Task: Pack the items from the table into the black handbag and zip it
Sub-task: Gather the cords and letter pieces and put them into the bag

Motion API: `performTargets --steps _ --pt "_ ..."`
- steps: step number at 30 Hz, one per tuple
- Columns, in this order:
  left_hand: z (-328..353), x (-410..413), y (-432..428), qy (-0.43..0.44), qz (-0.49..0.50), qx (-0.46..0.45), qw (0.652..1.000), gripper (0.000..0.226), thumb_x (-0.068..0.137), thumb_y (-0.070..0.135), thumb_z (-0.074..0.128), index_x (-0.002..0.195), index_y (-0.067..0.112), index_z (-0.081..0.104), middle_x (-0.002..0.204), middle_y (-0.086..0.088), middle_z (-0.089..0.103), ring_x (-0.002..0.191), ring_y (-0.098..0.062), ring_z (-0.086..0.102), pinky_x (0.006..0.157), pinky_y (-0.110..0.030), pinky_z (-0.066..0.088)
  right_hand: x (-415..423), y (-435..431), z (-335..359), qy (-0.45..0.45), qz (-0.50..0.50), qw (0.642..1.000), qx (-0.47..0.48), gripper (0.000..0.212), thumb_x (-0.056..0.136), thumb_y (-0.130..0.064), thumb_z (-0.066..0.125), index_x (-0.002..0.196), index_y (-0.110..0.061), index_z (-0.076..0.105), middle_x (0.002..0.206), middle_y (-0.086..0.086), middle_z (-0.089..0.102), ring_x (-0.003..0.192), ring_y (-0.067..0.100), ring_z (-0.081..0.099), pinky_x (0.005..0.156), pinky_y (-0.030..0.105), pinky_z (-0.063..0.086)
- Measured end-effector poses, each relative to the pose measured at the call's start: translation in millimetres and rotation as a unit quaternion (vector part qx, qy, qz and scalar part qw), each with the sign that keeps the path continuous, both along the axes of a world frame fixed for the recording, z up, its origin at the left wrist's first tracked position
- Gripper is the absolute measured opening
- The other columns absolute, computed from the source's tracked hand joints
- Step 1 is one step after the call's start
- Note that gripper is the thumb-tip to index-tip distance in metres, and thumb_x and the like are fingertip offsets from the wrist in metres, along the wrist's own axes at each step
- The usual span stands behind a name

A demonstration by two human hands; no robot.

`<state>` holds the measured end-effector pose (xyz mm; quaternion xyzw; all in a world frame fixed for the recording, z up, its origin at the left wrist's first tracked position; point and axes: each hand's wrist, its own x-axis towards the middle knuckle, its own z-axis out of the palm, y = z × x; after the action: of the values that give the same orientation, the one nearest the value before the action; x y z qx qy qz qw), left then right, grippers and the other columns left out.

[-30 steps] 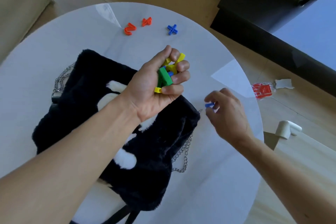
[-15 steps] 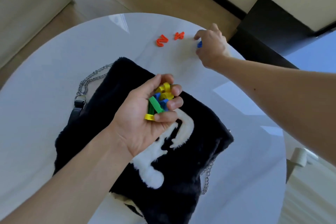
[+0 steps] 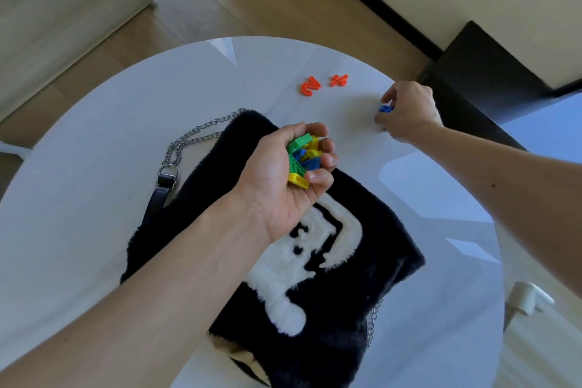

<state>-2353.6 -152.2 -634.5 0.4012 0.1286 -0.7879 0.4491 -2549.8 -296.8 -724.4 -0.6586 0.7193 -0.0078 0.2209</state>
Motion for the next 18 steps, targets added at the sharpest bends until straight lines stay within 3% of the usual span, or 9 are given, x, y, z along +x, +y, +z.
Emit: performTargets --steps 2,6,8,10,12,13,16,18 --pt "-2 0 1 -0.008 -0.004 0.006 1.000 0.029 0.100 0.020 0.041 0.079 0.008 0.058 0.071 -0.007 0.052 0.057 -0.014 0.045 0.033 -0.016 0.031 2 4 2 0.015 -0.001 1.000 0.009 0.013 0.084 -0.010 0.074 0.096 -0.007 0.068 0.113 0.013 0.055 0.086 0.023 0.052 0.057 0.027 0.046" --pt "-6 -4 5 -0.019 -0.004 0.028 0.999 0.030 0.100 0.020 0.042 0.078 0.006 0.058 0.071 -0.007 0.051 0.058 -0.015 0.046 0.035 -0.016 0.032 6 18 10 0.013 0.037 0.998 0.049 0.010 0.084 -0.011 0.075 0.092 -0.006 0.071 0.099 0.009 0.060 0.077 0.022 0.062 0.067 0.033 0.058" --pt "-7 -6 6 -0.028 -0.006 0.034 0.999 0.031 0.100 0.019 0.042 0.078 0.005 0.059 0.070 -0.009 0.051 0.058 -0.016 0.047 0.035 -0.016 0.035 14 23 25 -0.071 0.001 0.995 0.071 0.009 0.086 -0.011 0.075 0.092 -0.004 0.072 0.093 0.013 0.070 0.074 0.021 0.072 0.071 0.033 0.062" --pt "-8 -8 4 -0.051 -0.015 0.042 0.998 0.033 0.101 0.020 0.042 0.080 0.004 0.060 0.069 -0.010 0.054 0.060 -0.018 0.050 0.037 -0.016 0.040 30 32 52 -0.230 -0.035 0.970 0.072 0.008 0.083 -0.003 0.074 0.090 0.001 0.072 0.084 0.015 0.071 0.068 0.019 0.073 0.075 0.039 0.064" --pt "-8 -8 -2 -0.058 -0.016 0.043 0.997 0.036 0.103 0.026 0.042 0.085 0.002 0.062 0.070 -0.011 0.056 0.063 -0.020 0.054 0.039 -0.017 0.045 49 45 86 -0.365 0.023 0.927 0.081 0.007 0.079 0.003 0.073 0.086 0.001 0.072 0.079 0.019 0.067 0.066 0.020 0.070 0.069 0.032 0.064" --pt "-7 -7 -6 -0.051 -0.013 0.037 0.998 0.037 0.104 0.029 0.041 0.087 0.002 0.062 0.073 -0.011 0.058 0.064 -0.021 0.056 0.041 -0.019 0.047 57 53 102 -0.382 0.086 0.917 0.081 0.009 0.078 0.002 0.073 0.084 -0.004 0.073 0.080 0.017 0.069 0.066 0.019 0.071 0.065 0.029 0.063" --pt "-2 1 -14 -0.017 -0.025 -0.033 0.999 0.042 0.100 0.025 0.044 0.067 0.011 0.066 0.063 -0.001 0.062 0.056 -0.013 0.061 0.050 -0.021 0.052 79 78 135 -0.253 0.298 0.920 0.014 0.011 0.075 -0.010 0.074 0.083 -0.018 0.073 0.086 0.003 0.068 0.074 0.013 0.066 0.071 0.032 0.059" --pt "2 6 -16 0.016 -0.019 -0.065 0.998 0.052 0.099 0.017 0.042 0.050 0.012 0.062 0.051 0.004 0.058 0.048 -0.008 0.062 0.051 -0.020 0.053 87 86 143 -0.173 0.365 0.914 -0.036 0.012 0.078 -0.014 0.073 0.090 -0.018 0.074 0.094 -0.001 0.063 0.078 0.010 0.059 0.075 0.032 0.051"
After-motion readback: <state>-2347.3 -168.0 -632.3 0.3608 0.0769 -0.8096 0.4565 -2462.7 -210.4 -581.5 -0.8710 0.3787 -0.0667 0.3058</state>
